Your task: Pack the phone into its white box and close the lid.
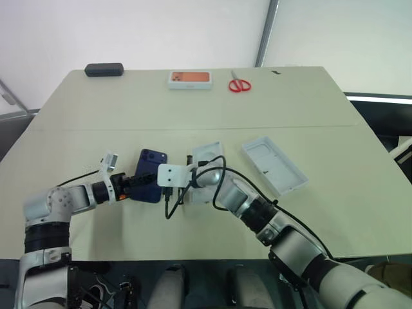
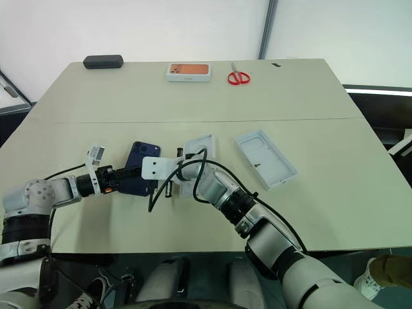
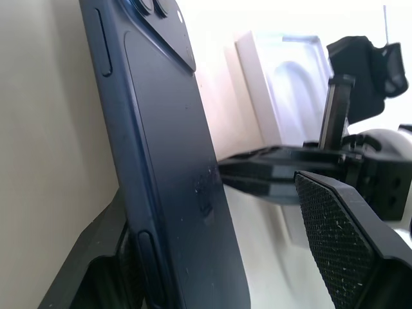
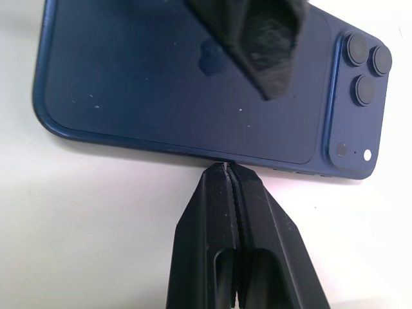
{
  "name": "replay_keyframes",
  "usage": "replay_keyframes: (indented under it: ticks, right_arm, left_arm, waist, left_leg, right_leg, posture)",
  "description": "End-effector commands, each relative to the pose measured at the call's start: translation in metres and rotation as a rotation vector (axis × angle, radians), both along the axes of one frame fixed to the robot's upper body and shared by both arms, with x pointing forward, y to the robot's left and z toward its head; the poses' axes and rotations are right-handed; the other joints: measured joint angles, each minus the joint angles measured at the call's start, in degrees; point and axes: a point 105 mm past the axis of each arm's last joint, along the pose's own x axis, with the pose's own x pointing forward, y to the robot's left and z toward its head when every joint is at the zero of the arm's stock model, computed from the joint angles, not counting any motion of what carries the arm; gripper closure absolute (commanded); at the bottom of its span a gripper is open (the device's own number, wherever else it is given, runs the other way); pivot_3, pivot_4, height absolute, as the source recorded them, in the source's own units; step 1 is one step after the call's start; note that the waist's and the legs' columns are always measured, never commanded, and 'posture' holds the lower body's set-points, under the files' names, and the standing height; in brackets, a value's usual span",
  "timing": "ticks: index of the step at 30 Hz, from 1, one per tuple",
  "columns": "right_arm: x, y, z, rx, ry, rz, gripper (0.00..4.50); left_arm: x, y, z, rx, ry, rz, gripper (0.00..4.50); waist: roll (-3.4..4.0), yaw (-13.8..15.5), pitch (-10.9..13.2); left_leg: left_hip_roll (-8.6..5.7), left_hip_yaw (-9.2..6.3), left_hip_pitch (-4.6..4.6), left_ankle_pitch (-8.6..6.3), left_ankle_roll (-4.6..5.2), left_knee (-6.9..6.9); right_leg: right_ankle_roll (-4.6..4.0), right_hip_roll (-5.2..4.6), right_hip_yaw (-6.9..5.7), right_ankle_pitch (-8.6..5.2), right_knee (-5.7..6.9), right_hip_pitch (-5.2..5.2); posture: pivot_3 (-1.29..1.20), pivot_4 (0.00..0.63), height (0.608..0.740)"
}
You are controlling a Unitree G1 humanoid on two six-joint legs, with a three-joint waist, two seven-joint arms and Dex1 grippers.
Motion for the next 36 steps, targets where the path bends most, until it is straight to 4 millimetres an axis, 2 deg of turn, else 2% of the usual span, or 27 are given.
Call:
replay_keyframes:
  ticks: [1, 9, 10, 13, 21, 24, 25, 26, 33, 36]
  right_arm:
    - [-0.002, -0.001, -0.002, 0.003, 0.006, 0.003, 4.46]
    - [-0.002, -0.002, -0.001, 0.004, 0.004, 0.006, 4.46]
    - [-0.002, -0.003, -0.001, 0.003, 0.005, 0.005, 4.5]
    - [-0.003, -0.004, -0.002, 0.001, 0.005, 0.006, 4.5]
    - [-0.003, -0.006, -0.001, 0.009, 0.005, 0.01, 4.5]
    - [-0.003, -0.006, -0.001, 0.009, 0.006, 0.011, 4.5]
    - [-0.003, -0.006, -0.001, 0.009, 0.006, 0.011, 4.5]
    - [-0.004, -0.006, -0.001, 0.008, 0.007, 0.012, 4.5]
    - [-0.005, -0.007, 0.0, 0.018, 0.01, 0.015, 4.5]
    - [-0.006, -0.004, 0.021, 0.15, 0.054, 0.026, 4.5]
  left_arm:
    - [0.0, 0.004, -0.018, 0.031, 0.071, 0.049, 1.07]
    - [0.0, 0.0, -0.016, -0.005, 0.075, 0.032, 1.07]
    - [0.0, 0.0, -0.016, -0.006, 0.076, 0.033, 1.61]
    - [0.0, 0.0, -0.019, 0.004, 0.089, 0.039, 2.85]
    - [0.001, 0.001, -0.021, -0.014, 0.097, 0.06, 2.85]
    - [-0.001, 0.0, -0.021, -0.026, 0.1, 0.057, 3.72]
    - [-0.001, 0.0, -0.021, -0.026, 0.099, 0.056, 4.2]
    - [-0.001, 0.0, -0.022, -0.016, 0.102, 0.057, 4.48]
    - [-0.002, 0.0, -0.023, -0.024, 0.112, 0.066, 4.48]
    - [-0.003, 0.001, -0.014, -0.115, 0.104, 0.075, 4.48]
  waist:
    - [-0.01, -0.09, 0.0]
    - [-0.01, -0.25, 0.0]
    - [-0.01, -0.26, 0.0]
    - [-0.01, -0.31, 0.0]
    - [-0.02, -0.23, 0.0]
    - [-0.02, -0.25, 0.0]
    - [-0.03, -0.17, -0.01]
    - [-0.02, -0.24, -0.01]
    - [-0.02, -0.26, -0.01]
    - [-0.03, -0.26, -0.01]
  left_leg:
    - [0.01, 0.0, 0.0, 0.0, 0.0, 0.0]
    - [0.01, 0.0, 0.0, 0.0, 0.0, -0.02]
    - [0.01, 0.0, 0.0, 0.0, 0.0, -0.02]
    - [0.01, 0.0, -0.01, 0.0, -0.01, -0.04]
    - [0.01, 0.0, -0.04, 0.0, -0.01, -0.12]
    - [0.02, 0.0, -0.04, 0.0, -0.01, -0.12]
    - [0.02, 0.0, -0.05, 0.0, -0.02, -0.12]
    - [0.02, -0.01, -0.02, 0.0, -0.02, -0.12]
    - [0.02, -0.01, -0.01, 0.0, -0.02, -0.13]
    - [0.02, -0.02, -0.01, 0.0, -0.02, -0.13]
  right_leg:
    - [0.0, 0.0, 0.0, 0.0, 0.0, 0.0]
    - [0.0, 0.01, 0.0, 0.0, 0.01, -0.01]
    - [0.0, 0.0, 0.0, 0.0, 0.0, -0.01]
    - [0.0, 0.0, 0.01, 0.0, -0.02, -0.03]
    - [0.0, -0.01, 0.01, 0.0, -0.06, -0.04]
    - [0.0, -0.01, 0.0, 0.0, -0.06, -0.05]
    - [0.0, -0.01, 0.0, 0.0, -0.07, -0.04]
    - [0.0, -0.02, -0.02, 0.0, -0.1, -0.03]
    - [-0.01, -0.02, -0.01, 0.0, -0.1, -0.03]
    - [-0.01, -0.02, -0.01, 0.0, -0.1, -0.03]
  posture:
    - [0.0, 0.15, 0.74]
    - [0.0, 0.15, 0.74]
    - [0.0, 0.15, 0.74]
    - [0.0, 0.15, 0.74]
    - [0.0, 0.15, 0.74]
    - [0.0, 0.15, 0.74]
    - [0.0, 0.15, 0.74]
    - [0.0, 0.15, 0.74]
    - [0.0, 0.15, 0.74]
    - [0.0, 0.15, 0.74]
